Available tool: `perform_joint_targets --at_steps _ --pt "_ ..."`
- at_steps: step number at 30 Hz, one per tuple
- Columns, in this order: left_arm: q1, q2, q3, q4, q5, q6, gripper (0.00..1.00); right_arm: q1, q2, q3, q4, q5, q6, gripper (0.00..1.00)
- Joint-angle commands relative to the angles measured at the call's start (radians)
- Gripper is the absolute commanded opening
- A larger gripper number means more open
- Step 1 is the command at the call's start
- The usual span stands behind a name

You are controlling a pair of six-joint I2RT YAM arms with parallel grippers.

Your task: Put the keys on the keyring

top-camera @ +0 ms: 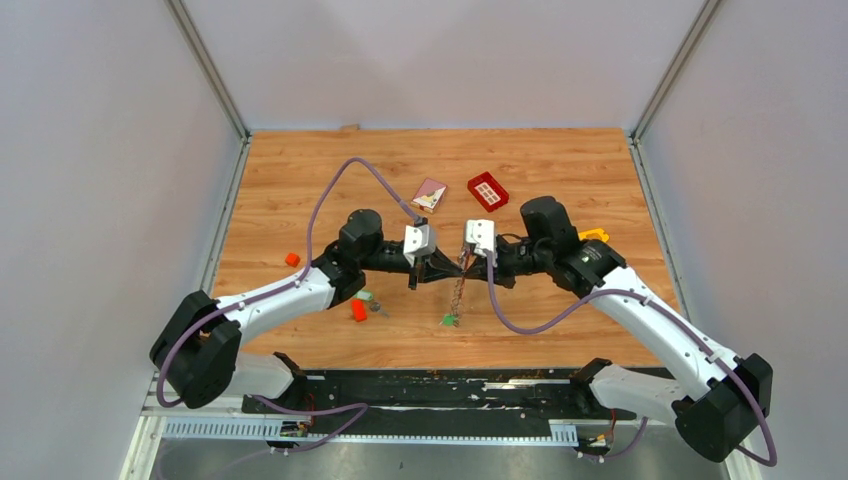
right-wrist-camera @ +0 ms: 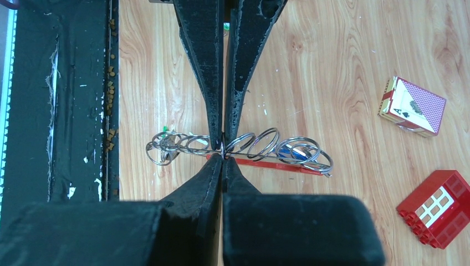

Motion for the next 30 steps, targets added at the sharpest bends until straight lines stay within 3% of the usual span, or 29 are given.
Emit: perform_joint_targets --at_steps 1,5,12,14,18,20,25,30 --pt "-0.011 0.008 0.032 -0.092 -0.017 0.051 0.06 0.017 -0.006 0.069 0.050 -0.017 -0.013 0.00" --pt "-0.014 0.016 0.044 -0.133 -0.017 0.078 0.00 0.020 -0.002 0.072 0.046 -0.009 -0.010 0.00" --pt "-0.017 -0.002 0.037 -0.146 -0.069 0.080 0.00 0.020 -0.002 0.072 0.058 0.011 0.007 0.00" --pt "-0.015 -0.026 0.029 -0.149 -0.102 0.084 0.00 0.017 -0.006 0.067 0.061 0.035 0.012 0.07" --pt "0.008 -0.069 0.033 -0.174 -0.134 0.088 0.00 0.000 -0.033 0.044 0.073 0.056 0.028 0.35" --pt "0.035 -0.088 0.038 -0.180 -0.138 0.079 0.00 -0.012 -0.051 0.030 0.077 0.059 0.029 0.43" --pt "0.123 -0.144 0.023 -0.128 -0.089 0.041 0.00 -0.027 -0.083 0.011 0.072 0.049 0.023 0.50" --pt "0.217 -0.190 -0.038 0.048 0.025 -0.026 0.00 -0.027 -0.083 0.015 0.071 0.014 0.020 0.51"
